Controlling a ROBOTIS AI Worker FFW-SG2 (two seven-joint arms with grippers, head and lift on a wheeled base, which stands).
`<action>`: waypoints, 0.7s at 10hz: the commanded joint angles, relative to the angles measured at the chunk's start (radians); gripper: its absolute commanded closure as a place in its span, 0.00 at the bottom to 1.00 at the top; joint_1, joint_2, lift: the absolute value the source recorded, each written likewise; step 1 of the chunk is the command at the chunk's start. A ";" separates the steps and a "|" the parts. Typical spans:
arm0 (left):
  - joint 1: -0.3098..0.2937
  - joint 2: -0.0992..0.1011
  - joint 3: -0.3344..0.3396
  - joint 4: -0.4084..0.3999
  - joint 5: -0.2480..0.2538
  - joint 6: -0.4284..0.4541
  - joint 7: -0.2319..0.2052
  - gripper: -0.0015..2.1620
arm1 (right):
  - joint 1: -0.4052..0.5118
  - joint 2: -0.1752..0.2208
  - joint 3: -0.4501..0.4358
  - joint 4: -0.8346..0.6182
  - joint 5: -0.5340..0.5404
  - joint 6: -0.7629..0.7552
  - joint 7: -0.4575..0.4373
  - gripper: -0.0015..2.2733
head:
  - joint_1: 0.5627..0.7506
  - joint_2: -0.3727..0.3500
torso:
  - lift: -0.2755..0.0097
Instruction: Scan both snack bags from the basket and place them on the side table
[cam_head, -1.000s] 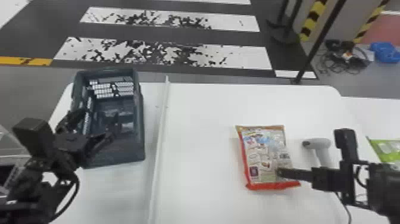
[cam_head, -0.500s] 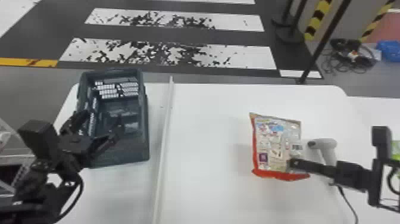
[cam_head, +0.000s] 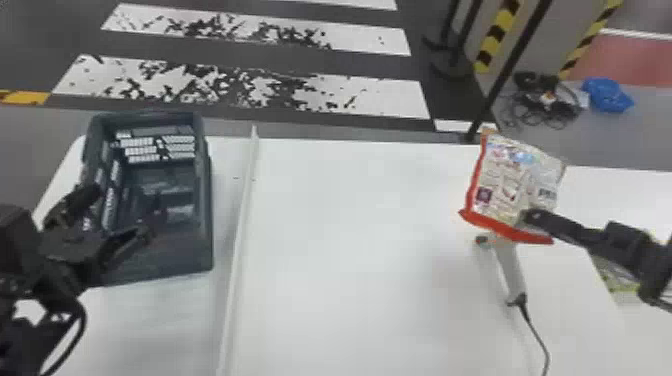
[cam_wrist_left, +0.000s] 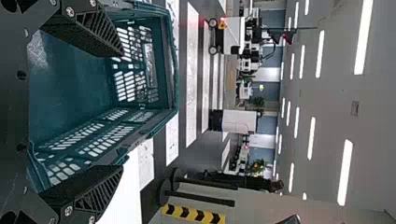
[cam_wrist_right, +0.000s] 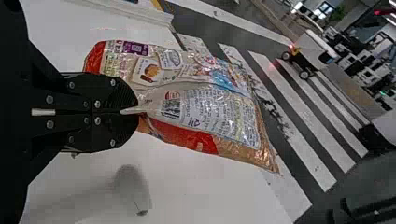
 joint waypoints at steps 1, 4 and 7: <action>-0.001 -0.001 -0.001 0.000 0.000 0.000 0.000 0.07 | -0.035 -0.009 -0.064 0.053 -0.012 -0.038 -0.061 0.99 | 0.70 0.29 | 0.70; -0.002 0.001 0.000 0.001 0.002 0.000 0.000 0.07 | -0.059 -0.012 -0.151 0.189 -0.043 -0.222 -0.271 0.99 | 0.70 0.10 | 0.70; -0.001 0.001 0.000 0.001 0.002 0.000 0.000 0.07 | -0.087 -0.015 -0.222 0.346 -0.062 -0.459 -0.466 0.99 | 0.70 0.03 | 0.70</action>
